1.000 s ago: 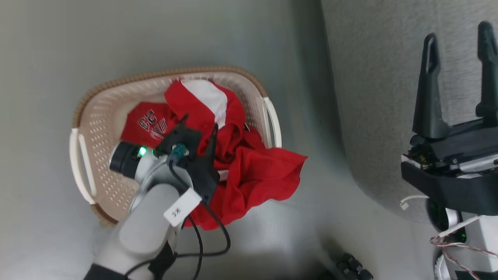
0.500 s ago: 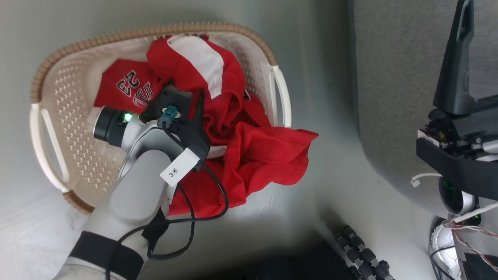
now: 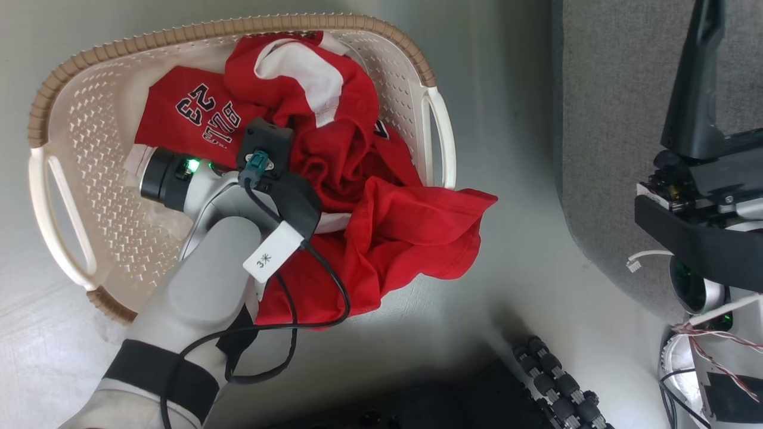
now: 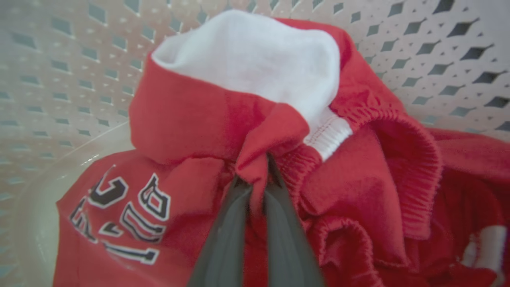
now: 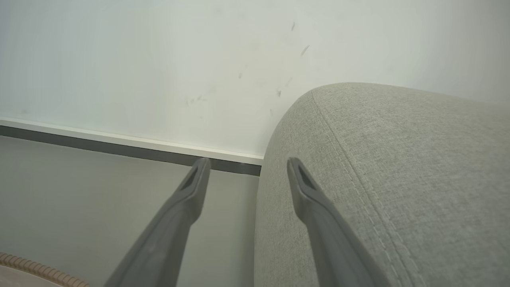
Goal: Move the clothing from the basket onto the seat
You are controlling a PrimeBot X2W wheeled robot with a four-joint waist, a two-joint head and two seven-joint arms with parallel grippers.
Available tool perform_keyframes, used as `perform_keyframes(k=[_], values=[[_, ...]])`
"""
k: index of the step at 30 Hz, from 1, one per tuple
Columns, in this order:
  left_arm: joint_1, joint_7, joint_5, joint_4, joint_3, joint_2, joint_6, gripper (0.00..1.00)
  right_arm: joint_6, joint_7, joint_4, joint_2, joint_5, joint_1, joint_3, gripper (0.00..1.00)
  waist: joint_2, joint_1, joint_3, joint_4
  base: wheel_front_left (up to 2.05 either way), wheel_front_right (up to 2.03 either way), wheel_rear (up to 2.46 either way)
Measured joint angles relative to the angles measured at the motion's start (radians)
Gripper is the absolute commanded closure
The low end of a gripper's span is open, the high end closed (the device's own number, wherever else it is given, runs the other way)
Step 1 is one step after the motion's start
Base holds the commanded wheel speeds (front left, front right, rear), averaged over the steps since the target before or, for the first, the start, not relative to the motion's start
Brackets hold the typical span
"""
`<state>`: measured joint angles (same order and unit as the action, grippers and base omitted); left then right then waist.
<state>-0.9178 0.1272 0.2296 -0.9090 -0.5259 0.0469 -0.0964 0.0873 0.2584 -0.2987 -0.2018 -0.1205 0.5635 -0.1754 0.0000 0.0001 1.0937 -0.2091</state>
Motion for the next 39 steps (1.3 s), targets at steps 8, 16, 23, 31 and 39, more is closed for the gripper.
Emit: perform_keyframes(k=[8, 16, 23, 31, 39], values=[[0.006, 0.082, 0.072, 0.017, -0.034, 0.0, 0.001, 1.0, -0.016, 0.002, 0.053, 0.002, 0.007, 0.016, -0.007, 0.0, 0.0, 0.0, -0.038, 0.011, 0.0, 0.0, 0.0], [0.05, 0.112, 0.079, 0.038, -0.096, 0.0, 0.036, 1.0, -0.027, 0.001, 0.128, 0.012, 0.007, 0.017, -0.015, 0.0, 0.0, 0.0, -0.111, 0.037, 0.0, 0.0, 0.0], [0.088, 0.122, 0.077, 0.057, -0.119, 0.0, 0.072, 1.0, -0.035, 0.001, 0.204, 0.012, 0.007, -0.02, -0.013, 0.0, 0.0, -0.0001, -0.197, 0.07, 0.0, 0.0, 0.0], [0.124, 0.123, 0.074, 0.124, -0.111, 0.001, 0.106, 1.0, -0.054, 0.001, 0.309, 0.016, -0.004, -0.056, -0.016, 0.0, -0.0001, -0.0001, -0.303, 0.113, 0.0, 0.0, 0.0], [0.146, 0.123, 0.077, 0.227, -0.078, 0.031, 0.132, 1.0, -0.082, 0.001, 0.403, 0.033, -0.011, -0.062, -0.043, 0.0, -0.0001, -0.0002, -0.414, 0.151, 0.0, 0.0, 0.0]])
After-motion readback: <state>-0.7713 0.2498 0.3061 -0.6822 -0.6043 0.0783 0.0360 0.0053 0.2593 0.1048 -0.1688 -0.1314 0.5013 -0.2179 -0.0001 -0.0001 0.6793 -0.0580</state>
